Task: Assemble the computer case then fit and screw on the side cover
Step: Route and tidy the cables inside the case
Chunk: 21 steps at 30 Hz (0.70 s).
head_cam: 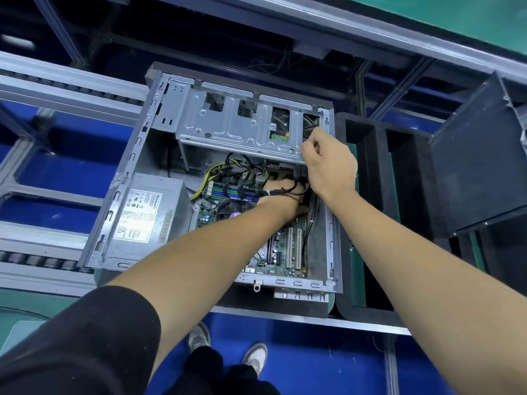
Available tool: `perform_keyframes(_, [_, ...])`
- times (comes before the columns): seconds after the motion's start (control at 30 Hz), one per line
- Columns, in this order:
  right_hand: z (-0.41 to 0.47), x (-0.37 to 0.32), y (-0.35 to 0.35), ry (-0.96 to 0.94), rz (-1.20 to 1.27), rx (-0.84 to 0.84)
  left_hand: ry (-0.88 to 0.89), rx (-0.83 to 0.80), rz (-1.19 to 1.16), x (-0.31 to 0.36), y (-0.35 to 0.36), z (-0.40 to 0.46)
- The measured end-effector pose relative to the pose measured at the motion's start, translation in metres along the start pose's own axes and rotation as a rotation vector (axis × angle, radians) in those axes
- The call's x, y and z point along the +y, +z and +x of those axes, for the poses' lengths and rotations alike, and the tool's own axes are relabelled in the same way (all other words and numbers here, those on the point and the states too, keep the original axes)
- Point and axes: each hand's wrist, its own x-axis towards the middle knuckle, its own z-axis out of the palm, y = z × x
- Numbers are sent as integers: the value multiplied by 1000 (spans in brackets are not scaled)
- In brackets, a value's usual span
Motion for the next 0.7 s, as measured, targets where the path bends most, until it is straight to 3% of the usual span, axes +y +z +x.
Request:
perform_keyframes(0.27, [2, 1, 2, 3, -29, 5, 16, 273, 33, 7, -6, -7])
perform_keyframes(0.43, [3, 0, 2, -4, -32, 9, 5, 244, -109, 6, -3, -7])
perform_keyframes(0.57, [1, 0, 2, -9, -12, 24, -48, 22, -247, 2, 0, -10])
perform_keyframes(0.63, [0, 1, 2, -10, -3, 28, -31, 17, -256, 3, 0, -11])
perform_keyframes(0.7, [0, 1, 2, -10, -4, 28, -59, 116, -314, 7, -5, -11])
